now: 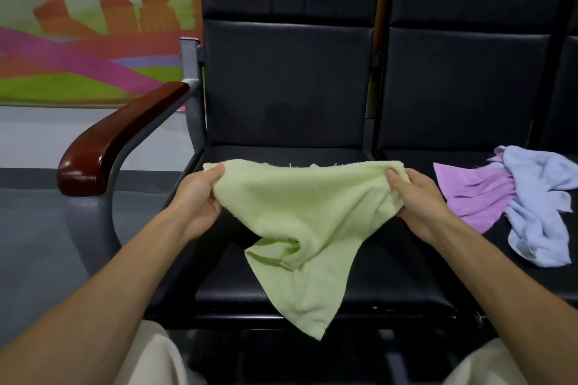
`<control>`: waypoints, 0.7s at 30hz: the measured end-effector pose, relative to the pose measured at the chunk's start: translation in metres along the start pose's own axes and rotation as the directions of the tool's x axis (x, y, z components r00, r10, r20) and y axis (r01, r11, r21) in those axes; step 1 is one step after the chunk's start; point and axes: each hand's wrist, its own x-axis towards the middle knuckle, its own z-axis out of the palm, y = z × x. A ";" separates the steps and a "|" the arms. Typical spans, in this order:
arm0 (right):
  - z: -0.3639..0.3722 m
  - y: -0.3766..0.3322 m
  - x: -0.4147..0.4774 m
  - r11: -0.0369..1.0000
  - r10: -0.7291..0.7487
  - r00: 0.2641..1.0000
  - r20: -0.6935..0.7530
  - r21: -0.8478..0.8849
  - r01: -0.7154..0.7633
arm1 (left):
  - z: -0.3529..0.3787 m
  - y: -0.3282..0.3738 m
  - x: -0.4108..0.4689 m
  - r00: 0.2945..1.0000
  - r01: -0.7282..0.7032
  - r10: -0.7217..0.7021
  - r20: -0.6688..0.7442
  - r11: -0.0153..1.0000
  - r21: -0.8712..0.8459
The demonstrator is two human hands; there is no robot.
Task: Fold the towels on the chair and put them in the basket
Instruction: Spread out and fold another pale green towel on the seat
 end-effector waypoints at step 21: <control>0.020 -0.200 -0.070 0.897 -0.386 0.923 0.005 -0.230 0.377 | 0.047 0.168 -0.090 0.912 -0.407 0.406 0.049 0.889 0.208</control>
